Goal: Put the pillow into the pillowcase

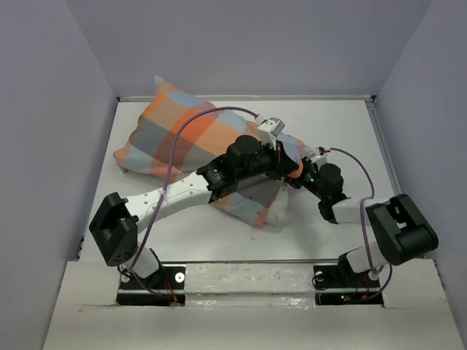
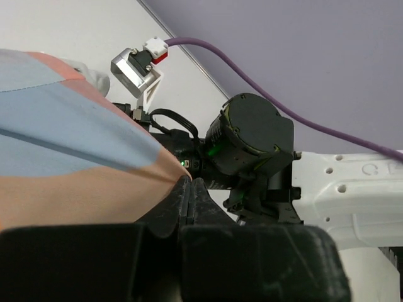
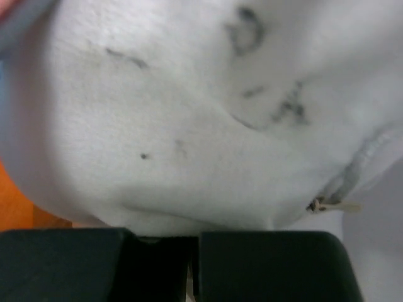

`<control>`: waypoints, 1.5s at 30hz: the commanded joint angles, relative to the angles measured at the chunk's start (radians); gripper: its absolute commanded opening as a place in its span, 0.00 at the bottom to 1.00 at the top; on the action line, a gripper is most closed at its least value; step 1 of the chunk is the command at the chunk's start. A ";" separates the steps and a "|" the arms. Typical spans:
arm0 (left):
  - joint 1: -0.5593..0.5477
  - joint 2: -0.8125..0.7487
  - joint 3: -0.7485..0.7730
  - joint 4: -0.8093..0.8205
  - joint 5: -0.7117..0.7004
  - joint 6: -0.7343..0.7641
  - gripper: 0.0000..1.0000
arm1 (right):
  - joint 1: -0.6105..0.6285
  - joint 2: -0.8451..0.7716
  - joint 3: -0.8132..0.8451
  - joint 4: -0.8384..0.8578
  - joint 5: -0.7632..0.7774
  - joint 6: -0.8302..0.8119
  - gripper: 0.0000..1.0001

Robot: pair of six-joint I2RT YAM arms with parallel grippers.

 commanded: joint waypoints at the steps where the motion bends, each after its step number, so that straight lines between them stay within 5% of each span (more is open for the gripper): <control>1: -0.015 -0.010 0.030 0.171 0.113 -0.102 0.00 | 0.009 -0.014 0.069 0.119 0.090 0.028 0.00; 4: 0.008 0.030 0.053 0.191 0.118 -0.105 0.36 | 0.009 -0.056 0.075 0.012 0.087 -0.010 0.12; 6: 0.015 0.038 0.056 0.174 0.088 -0.085 0.67 | 0.009 -0.130 0.101 -0.128 0.094 -0.093 0.30; 7: 0.022 0.005 0.050 0.130 0.066 -0.036 0.75 | 0.009 -0.164 0.110 -0.285 0.119 -0.165 0.48; 9: 0.024 -0.057 0.013 0.058 -0.098 0.028 0.92 | 0.009 -0.255 0.139 -0.434 0.134 -0.237 0.68; 13: 0.086 -0.280 -0.148 -0.059 -0.309 0.090 0.97 | 0.009 -0.407 0.141 -0.766 0.163 -0.371 0.80; 19: 0.313 -0.692 -0.451 -0.237 -0.536 0.016 0.99 | 0.049 -0.583 0.133 -1.004 0.075 -0.484 0.82; 26: 0.649 -0.933 -0.690 -0.307 -0.441 -0.085 0.99 | 0.193 -0.592 0.115 -1.081 0.021 -0.488 0.83; 31: 0.780 -0.890 -0.797 -0.134 -0.338 -0.129 0.99 | 0.285 -0.517 0.104 -0.965 -0.016 -0.481 0.84; 39: 0.818 -0.655 -0.895 0.282 -0.231 -0.217 0.99 | 0.295 -0.362 0.140 -0.883 -0.042 -0.489 0.77; 42: 0.817 -0.609 -0.906 0.416 -0.257 -0.231 0.99 | 0.295 -0.333 0.135 -0.874 0.002 -0.480 0.67; 45: 0.818 -0.534 -0.921 0.554 -0.306 -0.232 0.91 | 0.304 -0.308 0.155 -0.853 0.002 -0.471 0.36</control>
